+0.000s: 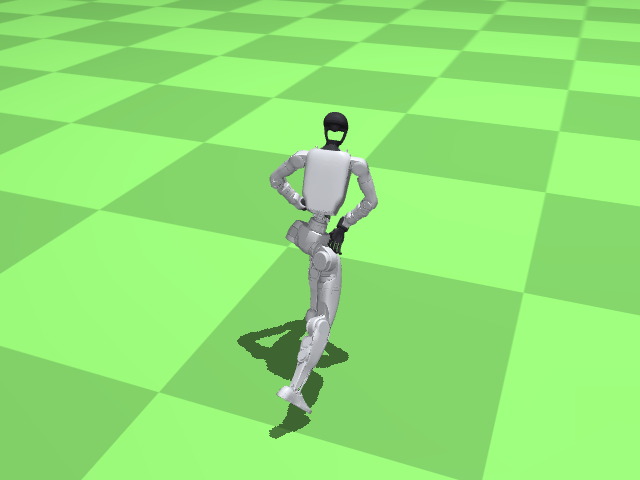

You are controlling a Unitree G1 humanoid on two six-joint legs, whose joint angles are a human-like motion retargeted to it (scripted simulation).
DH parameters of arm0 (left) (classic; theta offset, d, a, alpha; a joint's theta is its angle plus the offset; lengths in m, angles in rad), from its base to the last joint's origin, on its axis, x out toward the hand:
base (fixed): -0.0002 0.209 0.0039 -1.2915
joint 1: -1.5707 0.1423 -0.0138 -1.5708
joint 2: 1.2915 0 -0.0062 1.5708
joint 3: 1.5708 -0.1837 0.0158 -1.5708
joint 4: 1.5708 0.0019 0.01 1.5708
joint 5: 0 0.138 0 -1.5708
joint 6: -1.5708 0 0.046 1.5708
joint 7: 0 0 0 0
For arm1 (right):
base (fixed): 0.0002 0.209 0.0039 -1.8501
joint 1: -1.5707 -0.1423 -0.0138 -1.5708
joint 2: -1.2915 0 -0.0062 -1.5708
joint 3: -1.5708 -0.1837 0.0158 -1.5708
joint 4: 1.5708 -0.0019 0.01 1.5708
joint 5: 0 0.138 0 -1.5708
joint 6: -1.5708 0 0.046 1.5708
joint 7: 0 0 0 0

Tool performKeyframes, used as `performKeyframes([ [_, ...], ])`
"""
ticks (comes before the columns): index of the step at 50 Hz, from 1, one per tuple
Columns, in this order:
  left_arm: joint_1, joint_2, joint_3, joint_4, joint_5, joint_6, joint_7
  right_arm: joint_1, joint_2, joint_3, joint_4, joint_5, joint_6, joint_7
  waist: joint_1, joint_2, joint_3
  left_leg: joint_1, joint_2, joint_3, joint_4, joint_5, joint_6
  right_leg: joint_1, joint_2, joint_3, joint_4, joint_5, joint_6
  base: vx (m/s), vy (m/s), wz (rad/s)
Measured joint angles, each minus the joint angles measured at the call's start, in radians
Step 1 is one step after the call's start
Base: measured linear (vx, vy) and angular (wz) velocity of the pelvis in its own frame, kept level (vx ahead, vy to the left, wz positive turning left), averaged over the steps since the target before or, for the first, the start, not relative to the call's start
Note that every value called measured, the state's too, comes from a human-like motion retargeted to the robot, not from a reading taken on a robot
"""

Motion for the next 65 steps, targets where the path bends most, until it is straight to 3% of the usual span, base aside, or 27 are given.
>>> performKeyframes([
  [2,-0.095,0.038,-0.06,0.0,0.051,-0.027,-0.005,-0.138,-0.011,0.053,-0.059,0.015,-0.005,0.139,0.011,-0.001,0.092,-0.082,0.067,0.018,0.221,-0.075,-0.018,0.013,-0.061,0.016,0.082,-0.228,-0.055,-0.27,-0.03,-1.02],
  [5,-0.213,0.09,-0.146,0.005,0.047,-0.064,0.13,-0.334,0.006,0.13,-0.118,0.028,-0.004,0.232,-0.046,-0.013,0.224,-0.141,0.109,0.029,0.349,-0.116,-0.031,-0.01,-0.139,0.022,0.207,-0.464,-0.11,-0.34,-0.02,-0.48],
  [8,-0.235,0.172,-0.197,-0.053,-0.013,-0.084,0.351,-0.394,0.032,0.16,-0.2,0.008,0.013,0.233,-0.137,-0.04,0.231,-0.229,0.132,0.027,0.355,-0.103,-0.05,-0.09,-0.18,-0.019,0.232,-0.605,-0.127,-0.29,-0.02,-0.22],
  [10,-0.228,0.225,-0.205,-0.113,-0.031,-0.086,0.442,-0.383,0.03,0.147,-0.253,-0.022,0.021,0.21,-0.162,-0.05,0.231,-0.271,0.15,0.031,0.322,-0.075,-0.067,-0.132,-0.209,-0.097,0.203,-0.643,-0.138,-0.26,-0.02,-0.36],
  [13,-0.2,0.254,-0.199,-0.164,-0.031,-0.079,0.467,-0.345,0.014,0.116,-0.286,-0.066,0.014,0.165,-0.156,-0.062,0.231,-0.286,0.159,0.056,0.21,-0.021,-0.08,-0.182,-0.233,-0.211,0.125,-0.614,-0.129,-0.24,-0.02,-0.34],
  [18,-0.196,0.21,-0.23,-0.095,-0.011,-0.079,0.451,-0.357,0.03,0.149,-0.214,-0.067,0.001,0.044,-0.137,-0.08,0.231,-0.223,0.157,0.097,-0.014,0.064,-0.072,-0.24,-0.201,-0.234,-0.004,-0.529,-0.073,-0.19,-0.05,-0.38],
  [25,-0.197,0.158,-0.233,0.048,0.047,-0.142,0.459,-0.392,0.128,0.235,-0.007,-0.03,-0.048,-0.324,-0.107,-0.105,0.231,-0.123,0.23,0.103,-0.172,0.143,-0.093,-0.177,-0.13,-0.301,-0.191,-0.473,0.004,-0.16,-0.15,-0.63],
  [34,-0.174,0.149,-0.233,0.158,0.1,-0.217,0.531,-0.379,0.305,0.238,0.252,-0.085,-0.175,-0.855,-0.083,-0.148,0.231,-0.034,0.275,0.088,-0.338,0.206,-0.136,-0.163,-0.04,-0.26,-0.217,-0.507,0.013,-0.11,-0.16,-0.19],
  [37,-0.175,0.172,-0.233,0.145,0.11,-0.228,0.545,-0.365,0.337,0.238,0.301,-0.134,-0.203,-0.999,-0.08,-0.162,0.231,-0.031,0.304,0.11,-0.328,0.153,-0.132,-0.155,-0.012,-0.259,-0.237,-0.504,0.019,0.0,-0.1,0.0],
  [42,-0.221,0.258,-0.233,0.02,0.097,-0.216,0.558,-0.371,0.305,0.238,0.238,-0.141,-0.208,-1.078,-0.091,-0.182,0.226,-0.09,0.453,0.262,-0.089,-0.044,-0.006,-0.147,0.01,-0.282,-0.218,-0.521,0.018,0.09,-0.02,0.24],
  [45,-0.236,0.283,-0.233,-0.052,0.065,-0.209,0.569,-0.373,0.253,0.238,0.16,-0.1,-0.209,-1.053,-0.055,-0.193,0.228,-0.139,0.478,0.211,0.014,-0.01,-0.015,-0.128,-0.005,-0.276,-0.197,-0.517,0.001,0.27,0.12,-0.06],
  [48,-0.245,0.235,-0.233,-0.025,0.038,-0.21,0.582,-0.357,0.224,0.238,0.162,-0.069,-0.206,-1.046,-0.004,-0.209,0.223,-0.156,0.472,0.204,0.117,-0.028,0.002,-0.1,-0.062,-0.27,-0.197,-0.454,-0.005,0.39,0.27,0.0],
  [50,-0.241,0.175,-0.233,0.059,0.043,-0.205,0.58,-0.339,0.239,0.238,0.227,-0.059,-0.202,-1.057,0.035,-0.21,0.216,-0.128,0.474,0.234,0.173,-0.061,0.022,-0.081,-0.099,-0.255,-0.199,-0.35,-0.003,0.47,0.39,-0.12],
  [52,-0.208,0.09,-0.233,0.218,0.082,-0.191,0.54,-0.307,0.303,0.237,0.355,-0.046,-0.194,-1.032,0.06,-0.188,0.189,-0.057,0.459,0.26,0.162,-0.068,0.02,-0.066,-0.108,-0.232,-0.201,-0.166,-0.001,0.49,0.45,-0.21],
  [55,-0.118,-0.04,-0.233,0.475,0.204,-0.104,0.405,-0.241,0.385,0.233,0.484,0.06,-0.108,-0.815,0.022,-0.11,0.105,0.095,0.375,0.256,-0.016,0.009,0.001,-0.064,-0.029,-0.178,-0.189,0.102,-0.031,0.44,0.42,0.4],
  [58,-0.044,-0.135,-0.218,0.599,0.364,-0.045,0.275,-0.197,0.295,0.185,0.371,0.148,-0.059,-0.661,-0.116,-0.027,0.007,0.317,0.177,0.187,-0.516,0.25,-0.024,-0.15,0.186,-0.024,-0.173,0.102,-0.037,0.29,0.28,1.69],
  [60,-0.023,-0.177,-0.197,0.603,0.415,-0.05,0.224,-0.155,0.164,0.132,0.233,0.182,-0.066,-0.626,-0.207,0.041,-0.01,0.499,0.068,0.061,-0.824,0.32,-0.072,-0.205,0.341,0.055,-0.191,0.057,-0.038,0.25,0.16,2.31],
  [62,-0.042,-0.233,-0.182,0.566,0.395,-0.063,0.203,-0.097,-0.02,0.05,0.072,0.216,-0.071,-0.599,-0.329,0.094,0.011,0.63,-0.045,-0.117,-0.906,0.232,-0.113,-0.274,0.401,0.013,-0.234,0.016,-0.048,0.22,0.07,3.5],
  [65,-0.131,-0.366,-0.182,0.517,0.275,-0.03,0.204,-0.008,-0.291,-0.091,-0.14,0.275,-0.027,-0.524,-0.551,0.138,0.032,0.71,-0.228,-0.326,-0.766,0.127,-0.108,-0.473,0.36,-0.08,-0.299,-0.023,-0.051,0.16,0.0,4.69],
])
